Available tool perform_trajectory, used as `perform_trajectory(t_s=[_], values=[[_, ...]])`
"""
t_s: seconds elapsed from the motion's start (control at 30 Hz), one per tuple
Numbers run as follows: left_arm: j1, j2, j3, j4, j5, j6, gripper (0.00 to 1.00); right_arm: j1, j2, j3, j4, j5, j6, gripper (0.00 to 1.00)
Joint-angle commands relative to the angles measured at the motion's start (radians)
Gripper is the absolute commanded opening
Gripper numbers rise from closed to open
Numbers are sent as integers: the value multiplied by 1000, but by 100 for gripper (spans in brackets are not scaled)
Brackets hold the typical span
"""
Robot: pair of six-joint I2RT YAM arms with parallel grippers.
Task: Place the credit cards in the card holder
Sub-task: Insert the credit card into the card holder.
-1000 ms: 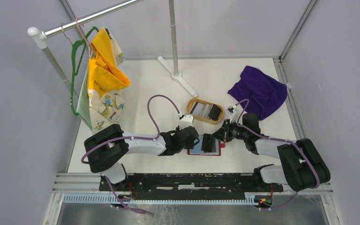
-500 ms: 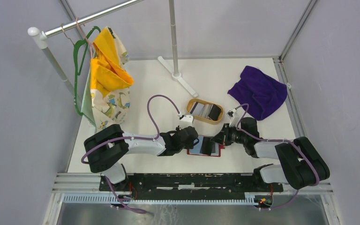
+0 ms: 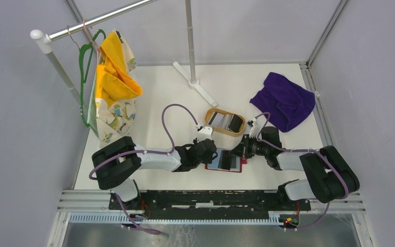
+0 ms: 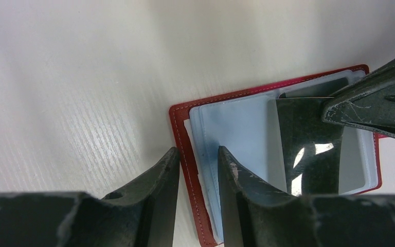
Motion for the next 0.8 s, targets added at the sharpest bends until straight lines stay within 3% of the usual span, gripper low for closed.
perform_trajectory(t_s=[0.0,0.17,0.43,0.6,0.77], values=[[-3,-1,-34,-5,52,43,39,18,37,14,-28,45,16,0],[-3,-21,-43,16,71,45,42,28,55,3,57,32,55,0],[-4,-165,-59,-9,80,48,56,28,98,15,66,24,43,2],[-3,-272,-80,71,228,69,57,28,103,23,61,21,29,3],[-3,-237,-116,278,385,30,56,28,107,28,55,20,16,5]])
